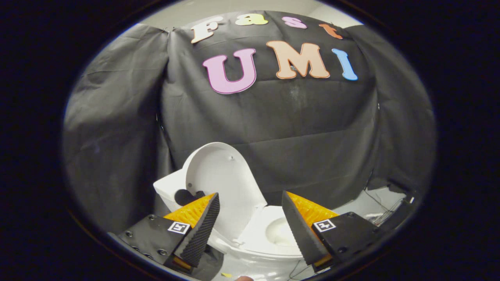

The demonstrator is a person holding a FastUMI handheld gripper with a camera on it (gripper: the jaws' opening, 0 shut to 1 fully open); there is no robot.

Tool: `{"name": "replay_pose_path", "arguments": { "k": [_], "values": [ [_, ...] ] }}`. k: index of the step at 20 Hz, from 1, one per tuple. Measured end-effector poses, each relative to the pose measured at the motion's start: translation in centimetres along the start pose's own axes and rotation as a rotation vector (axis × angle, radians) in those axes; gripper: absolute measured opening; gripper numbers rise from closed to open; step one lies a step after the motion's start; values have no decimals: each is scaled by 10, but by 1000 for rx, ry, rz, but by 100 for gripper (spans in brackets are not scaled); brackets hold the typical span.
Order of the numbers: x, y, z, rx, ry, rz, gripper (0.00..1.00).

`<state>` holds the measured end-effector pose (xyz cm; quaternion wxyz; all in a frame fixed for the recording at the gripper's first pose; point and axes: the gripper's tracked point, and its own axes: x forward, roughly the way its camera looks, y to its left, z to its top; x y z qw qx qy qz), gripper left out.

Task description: Open the toilet lid.

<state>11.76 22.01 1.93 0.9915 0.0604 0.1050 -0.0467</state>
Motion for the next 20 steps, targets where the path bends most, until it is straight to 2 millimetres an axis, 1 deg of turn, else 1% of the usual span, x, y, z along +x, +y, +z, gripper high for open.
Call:
{"name": "replay_pose_path", "arguments": {
  "k": [3, 5, 6, 7, 9, 12, 15, 17, 20],
  "values": [
    [-6, -22, -6, -16, 11, -14, 99],
    [-10, -28, -7, -25, 8, -2, 99],
    [-13, -33, -8, -38, 7, 0, 99],
    [-17, -41, -13, -54, 18, -1, 99],
    [-30, -60, -17, -87, 19, -14, 99],
    [-47, -96, -17, -66, 2, -42, 99],
    [-63, -113, -16, -72, -23, -26, 99],
    [-72, -124, -20, -64, -24, -14, 99],
    [-83, -132, -28, -121, -34, -21, 99]
  ]
}}
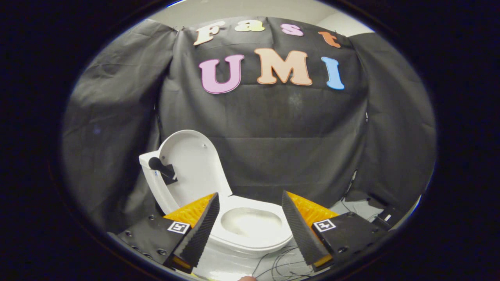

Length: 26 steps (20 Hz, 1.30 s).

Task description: Open the toilet lid.

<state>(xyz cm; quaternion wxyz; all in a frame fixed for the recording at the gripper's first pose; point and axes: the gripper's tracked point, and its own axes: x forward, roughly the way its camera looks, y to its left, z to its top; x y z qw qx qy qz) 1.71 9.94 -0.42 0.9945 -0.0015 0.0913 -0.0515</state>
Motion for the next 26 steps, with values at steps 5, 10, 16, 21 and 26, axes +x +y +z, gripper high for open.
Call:
{"name": "replay_pose_path", "arguments": {
  "k": [5, 10, 16, 21, 26],
  "values": [
    [0, -2, 0, 5, -41, 36, 100],
    [9, -22, 11, 19, -80, 35, 100],
    [17, -74, -9, 96, -68, -38, 100],
    [19, -82, -18, 61, -39, -36, 100],
    [18, -91, -25, 2, -20, -43, 100]
  ]
}}
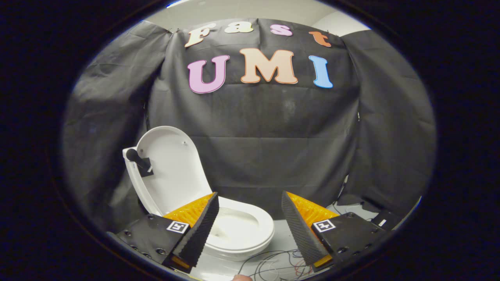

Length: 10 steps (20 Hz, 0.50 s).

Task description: Open the toilet lid.

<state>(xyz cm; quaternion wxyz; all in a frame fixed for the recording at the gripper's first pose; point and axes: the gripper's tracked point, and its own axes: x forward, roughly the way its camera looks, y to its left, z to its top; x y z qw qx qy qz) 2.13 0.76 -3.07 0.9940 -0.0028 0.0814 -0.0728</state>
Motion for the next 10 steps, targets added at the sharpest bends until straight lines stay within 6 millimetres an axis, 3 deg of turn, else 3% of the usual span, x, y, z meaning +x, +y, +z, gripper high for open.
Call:
{"name": "replay_pose_path", "arguments": {
  "k": [10],
  "values": [
    [-2, -19, 1, 50, -7, -32, 99]
  ]
}}
